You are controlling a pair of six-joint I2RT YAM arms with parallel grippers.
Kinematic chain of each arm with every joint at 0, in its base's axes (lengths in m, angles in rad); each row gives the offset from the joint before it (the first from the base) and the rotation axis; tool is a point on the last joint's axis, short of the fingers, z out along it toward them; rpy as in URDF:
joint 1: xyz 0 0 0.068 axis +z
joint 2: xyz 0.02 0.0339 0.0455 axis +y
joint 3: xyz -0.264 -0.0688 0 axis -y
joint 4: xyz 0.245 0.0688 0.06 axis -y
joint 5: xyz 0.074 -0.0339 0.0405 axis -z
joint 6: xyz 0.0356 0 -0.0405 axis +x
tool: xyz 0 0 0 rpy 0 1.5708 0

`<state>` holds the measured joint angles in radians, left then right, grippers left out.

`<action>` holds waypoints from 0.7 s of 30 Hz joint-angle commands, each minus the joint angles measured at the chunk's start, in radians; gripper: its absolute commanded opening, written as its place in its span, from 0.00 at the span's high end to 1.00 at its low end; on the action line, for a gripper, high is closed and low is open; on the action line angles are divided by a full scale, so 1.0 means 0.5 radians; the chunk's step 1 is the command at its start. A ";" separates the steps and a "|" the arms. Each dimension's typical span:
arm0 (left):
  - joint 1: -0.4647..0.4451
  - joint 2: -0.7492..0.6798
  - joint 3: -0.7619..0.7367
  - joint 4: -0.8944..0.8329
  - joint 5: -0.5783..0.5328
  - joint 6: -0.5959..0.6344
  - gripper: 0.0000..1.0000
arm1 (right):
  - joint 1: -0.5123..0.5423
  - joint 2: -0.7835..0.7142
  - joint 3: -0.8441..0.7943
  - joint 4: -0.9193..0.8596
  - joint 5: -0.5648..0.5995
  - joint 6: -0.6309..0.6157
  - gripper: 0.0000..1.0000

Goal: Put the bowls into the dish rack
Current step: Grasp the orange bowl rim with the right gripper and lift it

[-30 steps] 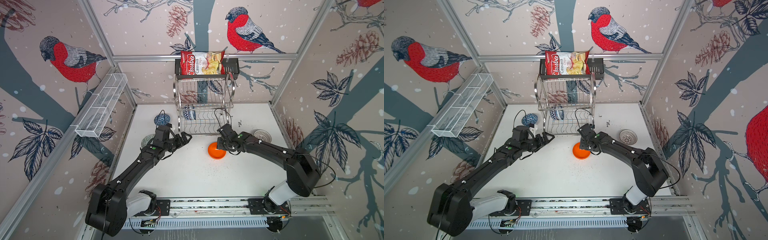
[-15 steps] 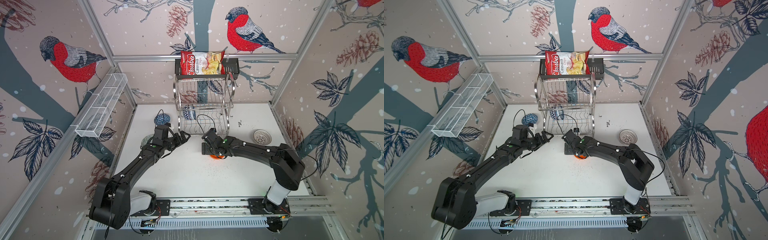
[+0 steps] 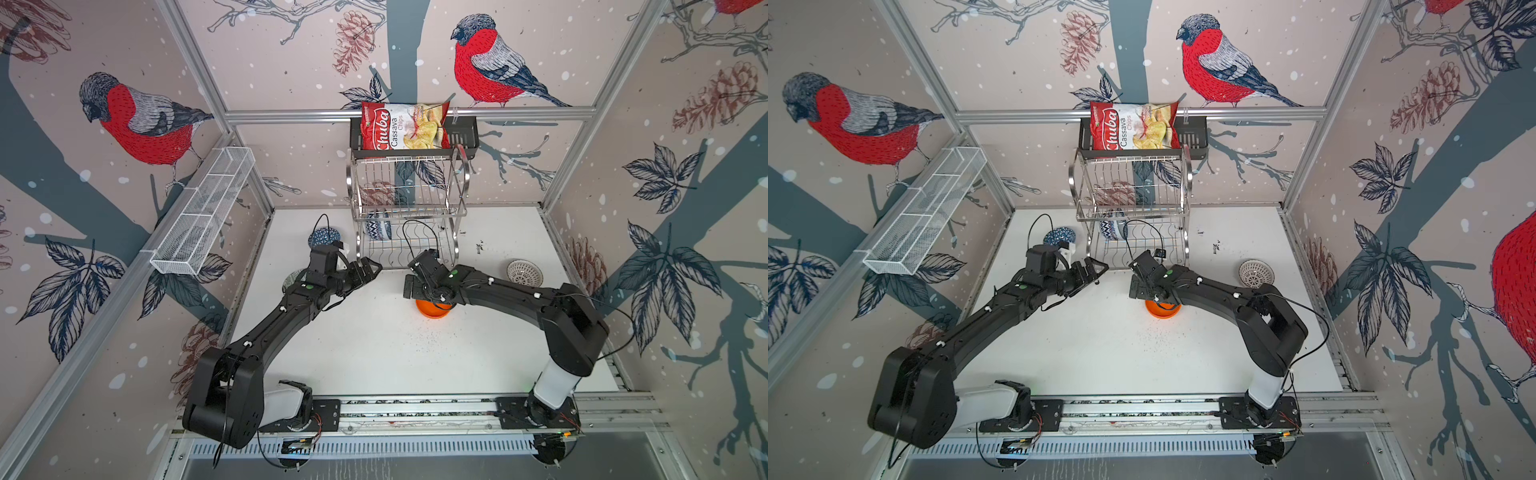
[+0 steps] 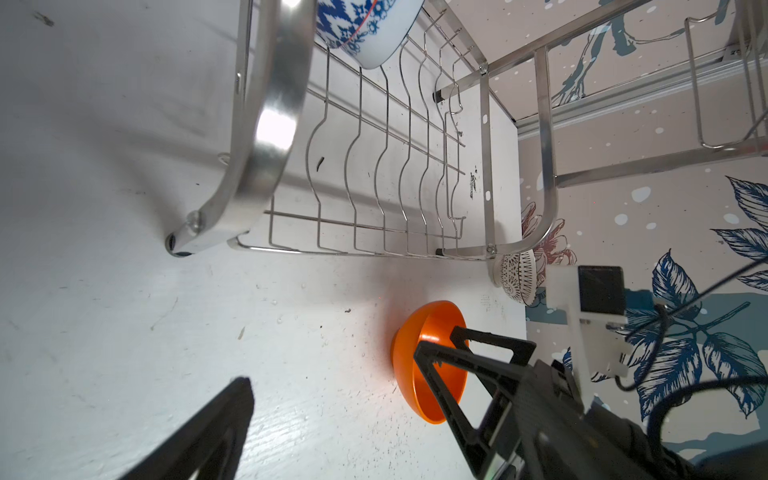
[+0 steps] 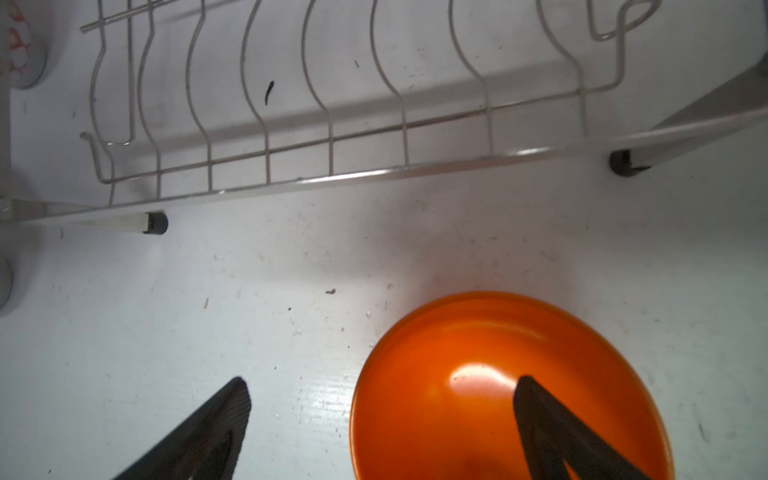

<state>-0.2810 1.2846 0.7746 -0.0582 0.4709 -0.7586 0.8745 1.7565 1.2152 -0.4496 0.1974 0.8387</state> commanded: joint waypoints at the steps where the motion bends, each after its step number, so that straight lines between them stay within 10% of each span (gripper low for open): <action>1: 0.013 0.008 0.021 0.042 0.033 0.041 0.02 | 0.011 0.022 0.010 -0.023 -0.100 0.028 0.00; 9: 0.026 -0.010 0.036 0.000 0.040 0.074 0.02 | 0.073 0.055 -0.007 0.006 -0.104 0.070 0.03; 21: 0.031 -0.091 -0.098 0.107 0.095 0.006 0.02 | 0.147 0.240 0.119 -0.208 -0.071 0.047 0.46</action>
<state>-0.2680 1.2499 0.7322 -0.0536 0.5003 -0.7502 0.9398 1.8660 1.2625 -0.5018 0.1314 0.8654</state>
